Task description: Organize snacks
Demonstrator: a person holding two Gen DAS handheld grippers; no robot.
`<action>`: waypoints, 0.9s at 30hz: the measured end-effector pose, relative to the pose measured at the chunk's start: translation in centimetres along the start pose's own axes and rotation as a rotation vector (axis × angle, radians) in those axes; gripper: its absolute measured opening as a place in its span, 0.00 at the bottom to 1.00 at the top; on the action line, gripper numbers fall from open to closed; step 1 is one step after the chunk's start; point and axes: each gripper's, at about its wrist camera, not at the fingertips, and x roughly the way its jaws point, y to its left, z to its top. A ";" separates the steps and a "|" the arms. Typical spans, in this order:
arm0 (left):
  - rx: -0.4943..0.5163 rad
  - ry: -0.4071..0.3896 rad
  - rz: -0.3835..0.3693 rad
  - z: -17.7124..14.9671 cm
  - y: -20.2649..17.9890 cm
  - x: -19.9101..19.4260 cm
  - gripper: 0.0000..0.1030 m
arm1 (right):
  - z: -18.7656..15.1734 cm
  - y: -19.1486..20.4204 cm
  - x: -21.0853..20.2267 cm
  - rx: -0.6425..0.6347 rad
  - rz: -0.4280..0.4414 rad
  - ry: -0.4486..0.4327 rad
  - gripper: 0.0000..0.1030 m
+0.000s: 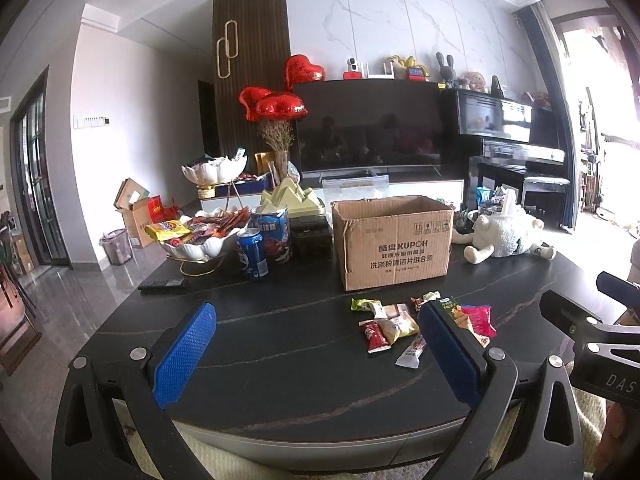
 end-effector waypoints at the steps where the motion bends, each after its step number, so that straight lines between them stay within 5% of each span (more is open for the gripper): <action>1: 0.000 -0.001 -0.001 0.0 0.0 0.0 1.00 | 0.1 0.0 -0.1 0.000 0.000 0.000 1.00; 27: 0.003 -0.012 0.004 0.2 0.4 -0.4 1.00 | -0.2 0.0 -0.1 -0.002 -0.001 -0.004 1.00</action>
